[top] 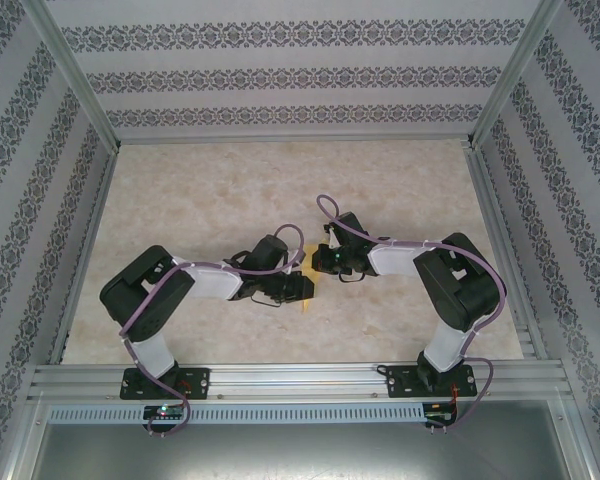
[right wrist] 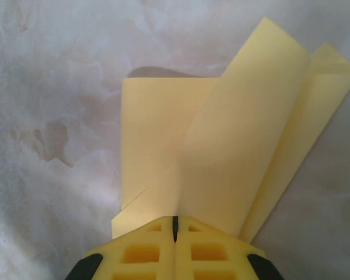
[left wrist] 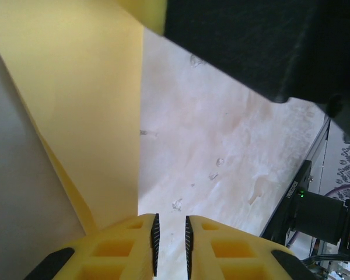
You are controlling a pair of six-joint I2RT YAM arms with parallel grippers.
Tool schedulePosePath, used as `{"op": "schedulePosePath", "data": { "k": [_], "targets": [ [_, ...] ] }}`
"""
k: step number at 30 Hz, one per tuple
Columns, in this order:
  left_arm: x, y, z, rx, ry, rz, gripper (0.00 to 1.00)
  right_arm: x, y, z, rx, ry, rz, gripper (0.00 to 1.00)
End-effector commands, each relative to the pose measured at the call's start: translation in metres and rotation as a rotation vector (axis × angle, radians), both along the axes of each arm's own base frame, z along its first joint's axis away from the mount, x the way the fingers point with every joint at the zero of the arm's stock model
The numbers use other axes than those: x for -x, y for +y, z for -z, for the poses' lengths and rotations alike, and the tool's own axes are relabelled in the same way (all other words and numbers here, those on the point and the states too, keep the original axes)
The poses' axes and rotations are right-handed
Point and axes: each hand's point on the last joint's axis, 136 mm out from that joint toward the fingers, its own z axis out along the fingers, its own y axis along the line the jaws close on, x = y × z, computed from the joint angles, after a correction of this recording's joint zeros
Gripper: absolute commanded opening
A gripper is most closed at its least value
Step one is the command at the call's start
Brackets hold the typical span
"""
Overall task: Fold a paper plane with a square sheet of paper (fold left side to right side)
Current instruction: Fold the wing for the fifth time at the center of the table.
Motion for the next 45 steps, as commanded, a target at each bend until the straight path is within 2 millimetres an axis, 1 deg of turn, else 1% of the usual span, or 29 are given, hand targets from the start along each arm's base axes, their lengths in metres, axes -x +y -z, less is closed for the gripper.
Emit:
{"op": "schedulePosePath", "data": {
  "k": [1,6,9,11,13,15,18,20,22,24,26,28,31,37,39,45],
  "targets": [
    [0.005,-0.006,0.005,0.003,0.006,0.009,0.23,0.022,-0.024,0.031,0.117,0.105,0.002,0.00],
    [0.008,-0.005,0.010,-0.005,0.014,0.009,0.23,0.022,-0.024,0.031,0.117,0.105,-0.002,0.00],
    [0.011,-0.001,0.016,-0.034,0.024,0.001,0.22,0.018,-0.021,0.023,0.087,0.082,-0.002,0.00],
    [0.013,0.004,0.022,-0.060,0.033,-0.010,0.20,0.009,-0.018,0.009,0.035,0.037,0.002,0.00],
    [0.015,0.010,0.028,-0.087,0.041,-0.026,0.17,0.001,-0.014,-0.012,-0.033,-0.022,0.005,0.00],
    [0.018,0.017,0.035,-0.115,0.043,-0.045,0.14,-0.005,-0.011,-0.038,-0.095,-0.092,0.003,0.00],
    [0.020,0.020,0.039,-0.120,0.045,-0.051,0.12,0.001,-0.012,-0.058,-0.126,-0.141,-0.016,0.00],
    [0.020,0.019,0.040,-0.111,0.044,-0.047,0.11,0.012,-0.011,-0.061,-0.146,-0.143,-0.032,0.00],
    [0.020,0.017,0.041,-0.109,0.043,-0.041,0.11,0.025,-0.008,-0.061,-0.168,-0.135,-0.051,0.00],
    [0.020,0.016,0.041,-0.108,0.040,-0.038,0.10,0.037,0.000,-0.060,-0.188,-0.136,-0.076,0.00],
    [0.020,0.016,0.041,-0.108,0.040,-0.039,0.10,0.046,0.008,-0.057,-0.195,-0.125,-0.096,0.00],
    [0.020,0.015,0.041,-0.108,0.039,-0.036,0.10,0.050,0.015,-0.052,-0.192,-0.111,-0.105,0.00],
    [0.020,0.014,0.040,-0.108,0.035,-0.034,0.09,0.049,0.020,-0.042,-0.189,-0.097,-0.100,0.00],
    [0.021,0.013,0.039,-0.109,0.033,-0.029,0.09,0.044,0.032,-0.030,-0.179,-0.083,-0.119,0.00],
    [0.021,0.014,0.040,-0.112,0.035,-0.031,0.09,0.042,0.032,-0.027,-0.165,-0.082,-0.117,0.00],
    [0.021,0.014,0.040,-0.116,0.035,-0.028,0.09,0.042,0.020,-0.011,-0.075,-0.072,-0.110,0.00]
  ]
}}
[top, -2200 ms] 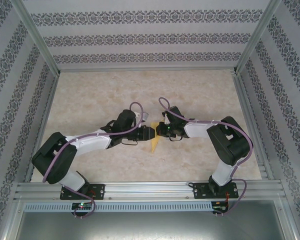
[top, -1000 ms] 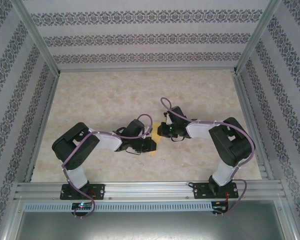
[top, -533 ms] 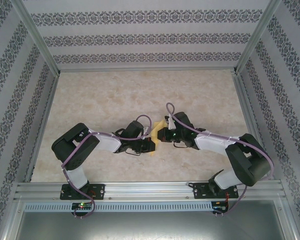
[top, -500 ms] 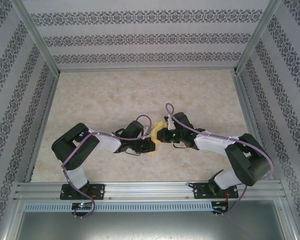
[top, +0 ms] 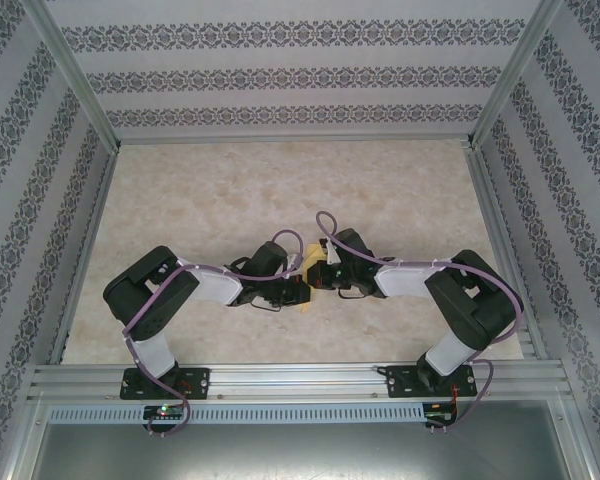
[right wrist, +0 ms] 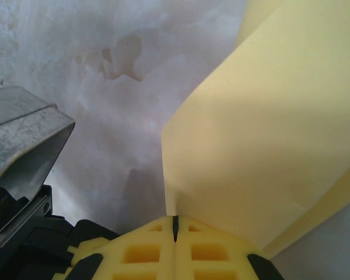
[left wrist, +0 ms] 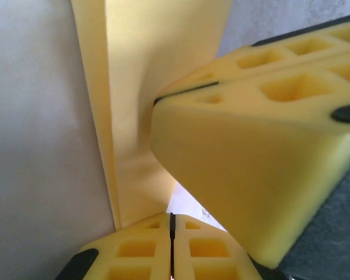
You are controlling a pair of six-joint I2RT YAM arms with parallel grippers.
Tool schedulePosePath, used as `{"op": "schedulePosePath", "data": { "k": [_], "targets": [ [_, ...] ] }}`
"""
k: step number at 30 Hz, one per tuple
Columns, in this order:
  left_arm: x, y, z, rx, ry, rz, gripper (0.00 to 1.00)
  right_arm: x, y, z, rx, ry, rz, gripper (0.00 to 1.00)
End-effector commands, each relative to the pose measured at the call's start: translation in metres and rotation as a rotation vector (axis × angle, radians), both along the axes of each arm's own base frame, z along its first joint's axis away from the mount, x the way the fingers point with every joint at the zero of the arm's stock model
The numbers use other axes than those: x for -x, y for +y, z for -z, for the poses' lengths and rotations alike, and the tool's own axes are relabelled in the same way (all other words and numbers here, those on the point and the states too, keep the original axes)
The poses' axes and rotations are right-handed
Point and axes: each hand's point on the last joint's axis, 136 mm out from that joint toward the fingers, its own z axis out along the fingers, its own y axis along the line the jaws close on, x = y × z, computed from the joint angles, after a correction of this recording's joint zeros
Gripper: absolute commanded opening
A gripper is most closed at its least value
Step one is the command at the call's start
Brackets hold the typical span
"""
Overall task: Fold a paper plane with a square sheet of paper (fold left side to right side)
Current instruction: Fold the wing for the fifth time at the center of the table.
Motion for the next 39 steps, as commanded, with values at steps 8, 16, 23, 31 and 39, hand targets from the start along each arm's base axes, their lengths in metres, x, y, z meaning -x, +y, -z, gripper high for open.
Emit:
{"op": "schedulePosePath", "data": {
  "k": [8,16,23,31,39],
  "targets": [
    [0.019,0.010,0.026,-0.092,0.061,0.010,0.09,-0.007,-0.010,0.020,0.106,-0.005,0.001,0.00],
    [0.020,0.010,0.028,-0.095,0.065,0.012,0.09,-0.019,-0.026,0.024,0.124,-0.003,0.028,0.00],
    [0.021,0.010,0.029,-0.095,0.069,0.013,0.09,-0.035,-0.037,0.025,0.120,-0.006,0.043,0.00],
    [0.021,0.010,0.029,-0.095,0.070,0.011,0.08,-0.055,-0.049,0.021,0.120,-0.016,0.063,0.00],
    [0.022,0.011,0.031,-0.096,0.071,0.010,0.08,-0.075,-0.063,0.023,0.123,-0.011,0.092,0.00]
  ]
}}
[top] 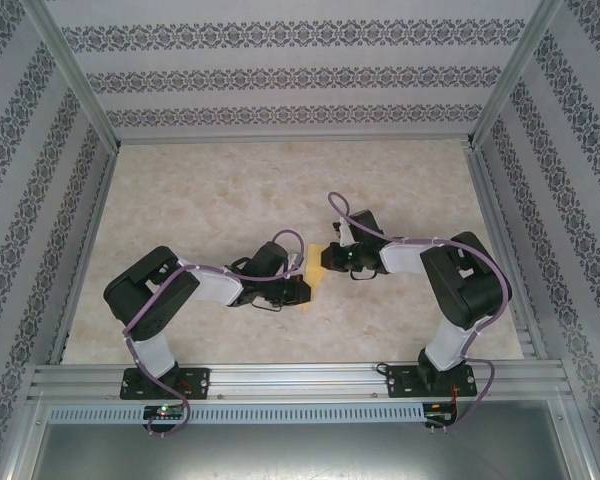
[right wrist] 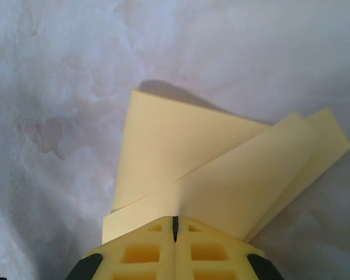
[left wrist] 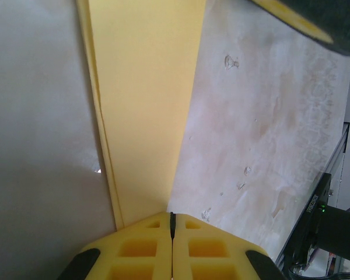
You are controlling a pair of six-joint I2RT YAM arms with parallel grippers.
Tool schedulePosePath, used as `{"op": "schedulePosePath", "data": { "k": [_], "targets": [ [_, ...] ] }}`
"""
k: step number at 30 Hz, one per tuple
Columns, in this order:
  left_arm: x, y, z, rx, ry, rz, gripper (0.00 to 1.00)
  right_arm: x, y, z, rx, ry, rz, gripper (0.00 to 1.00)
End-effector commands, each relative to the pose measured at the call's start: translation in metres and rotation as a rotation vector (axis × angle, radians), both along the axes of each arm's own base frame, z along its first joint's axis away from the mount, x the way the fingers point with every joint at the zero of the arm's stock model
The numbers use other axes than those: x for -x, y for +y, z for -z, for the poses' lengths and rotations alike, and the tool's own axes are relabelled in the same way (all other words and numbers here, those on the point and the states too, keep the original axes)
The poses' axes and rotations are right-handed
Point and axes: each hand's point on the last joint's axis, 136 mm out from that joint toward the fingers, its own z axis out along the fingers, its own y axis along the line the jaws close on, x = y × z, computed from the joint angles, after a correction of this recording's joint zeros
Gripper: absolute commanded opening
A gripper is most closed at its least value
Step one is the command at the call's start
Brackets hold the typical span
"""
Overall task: Fold a paper plane with a square sheet of paper (fold left side to right side)
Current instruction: Fold the wing for the fifth time at the center of the table.
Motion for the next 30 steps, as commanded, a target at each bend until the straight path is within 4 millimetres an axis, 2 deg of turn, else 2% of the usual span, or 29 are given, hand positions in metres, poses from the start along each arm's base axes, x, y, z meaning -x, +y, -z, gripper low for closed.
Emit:
{"op": "schedulePosePath", "data": {
  "k": [1,10,17,30],
  "targets": [
    [0.023,0.012,0.030,-0.090,0.082,0.013,0.08,-0.020,-0.020,0.009,0.065,-0.026,0.042,0.00],
    [0.023,0.012,0.029,-0.086,0.081,0.011,0.08,-0.041,-0.036,0.013,0.061,-0.013,0.079,0.00],
    [0.024,0.013,0.029,-0.087,0.082,0.010,0.07,-0.058,-0.043,0.007,0.029,-0.021,0.102,0.00],
    [0.023,0.013,0.029,-0.085,0.081,0.007,0.07,-0.082,-0.060,0.007,0.015,-0.016,0.141,0.00]
  ]
}}
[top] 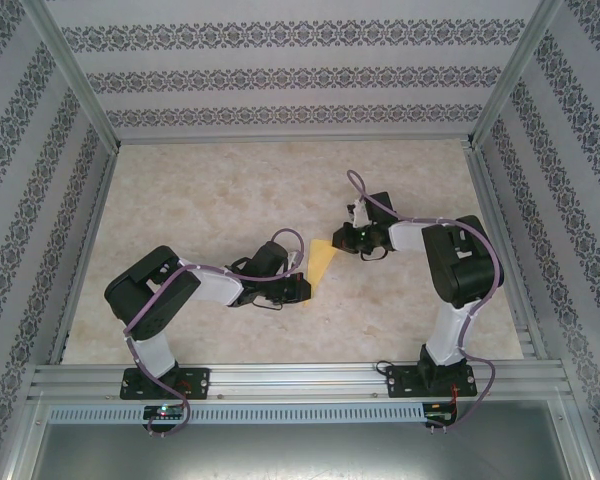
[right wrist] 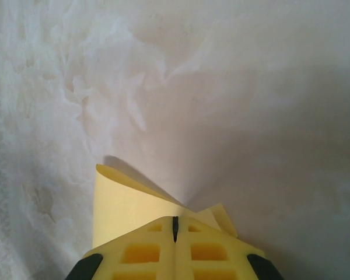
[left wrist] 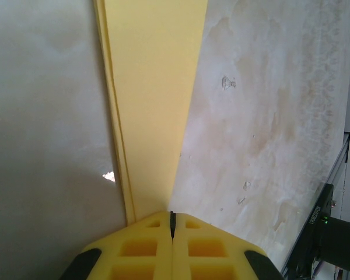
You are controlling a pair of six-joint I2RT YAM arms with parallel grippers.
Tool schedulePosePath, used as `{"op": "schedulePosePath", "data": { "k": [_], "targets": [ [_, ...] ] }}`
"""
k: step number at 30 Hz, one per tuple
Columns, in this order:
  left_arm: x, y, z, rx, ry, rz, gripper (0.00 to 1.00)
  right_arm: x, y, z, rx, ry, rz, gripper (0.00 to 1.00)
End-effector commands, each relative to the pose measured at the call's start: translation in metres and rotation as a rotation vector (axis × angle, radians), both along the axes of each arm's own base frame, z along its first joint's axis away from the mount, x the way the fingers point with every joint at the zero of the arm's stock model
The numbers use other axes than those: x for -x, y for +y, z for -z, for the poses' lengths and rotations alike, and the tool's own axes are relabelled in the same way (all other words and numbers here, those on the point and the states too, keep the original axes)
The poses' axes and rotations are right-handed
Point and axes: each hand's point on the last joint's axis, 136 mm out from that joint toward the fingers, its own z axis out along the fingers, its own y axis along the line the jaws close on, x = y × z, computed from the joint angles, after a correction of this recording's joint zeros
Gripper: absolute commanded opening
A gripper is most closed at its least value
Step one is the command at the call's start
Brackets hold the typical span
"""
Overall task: Fold a paper plane with a square sheet of paper (fold left side to right side)
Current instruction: Fold the wing for the fifth time at the center of the table.
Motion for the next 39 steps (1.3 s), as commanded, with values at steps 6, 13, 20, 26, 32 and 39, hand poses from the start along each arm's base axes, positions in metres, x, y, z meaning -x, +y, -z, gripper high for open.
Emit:
{"op": "schedulePosePath", "data": {
  "k": [6,13,20,26,32,39],
  "targets": [
    [0.030,0.011,0.028,-0.079,0.111,0.030,0.07,-0.049,-0.038,0.000,0.073,-0.075,0.101,0.00],
    [0.026,0.006,0.022,-0.064,0.092,0.029,0.07,-0.051,-0.037,-0.046,0.035,-0.166,0.111,0.00],
    [0.024,0.003,0.019,-0.062,0.085,0.034,0.07,0.011,0.004,-0.080,-0.036,-0.197,0.038,0.00],
    [0.023,0.002,0.017,-0.062,0.081,0.036,0.07,0.048,0.041,-0.058,-0.064,-0.129,-0.015,0.00],
    [0.021,0.000,0.011,-0.049,0.068,0.034,0.07,0.052,0.052,-0.023,-0.043,-0.049,-0.028,0.00],
    [0.016,-0.009,-0.023,0.010,0.009,0.054,0.11,0.056,0.045,0.005,0.032,0.029,-0.018,0.00]
  ]
}}
